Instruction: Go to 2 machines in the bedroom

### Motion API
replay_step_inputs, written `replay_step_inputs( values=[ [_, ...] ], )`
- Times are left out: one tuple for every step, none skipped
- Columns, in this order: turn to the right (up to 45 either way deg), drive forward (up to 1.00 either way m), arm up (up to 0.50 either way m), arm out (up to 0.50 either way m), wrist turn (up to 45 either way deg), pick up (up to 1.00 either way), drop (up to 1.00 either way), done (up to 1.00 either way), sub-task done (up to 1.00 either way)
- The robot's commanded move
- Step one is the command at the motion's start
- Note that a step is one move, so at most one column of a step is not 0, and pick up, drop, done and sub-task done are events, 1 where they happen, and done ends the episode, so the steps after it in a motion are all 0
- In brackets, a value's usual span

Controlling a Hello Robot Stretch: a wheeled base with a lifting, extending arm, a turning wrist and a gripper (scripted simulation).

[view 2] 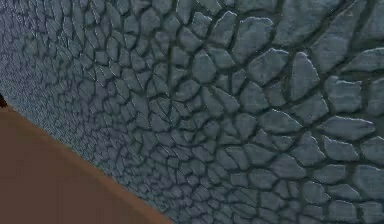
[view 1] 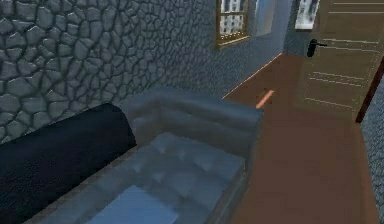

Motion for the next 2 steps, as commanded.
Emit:
replay_step_inputs(
  values=[
    [39.0,0.00,0.00,0.00,0.0,0.00,0.00,0.00,0.00],
    [0.0,1.00,0.00,0.00,0.0,0.00,0.00,0.00,0.00]
  ],
)
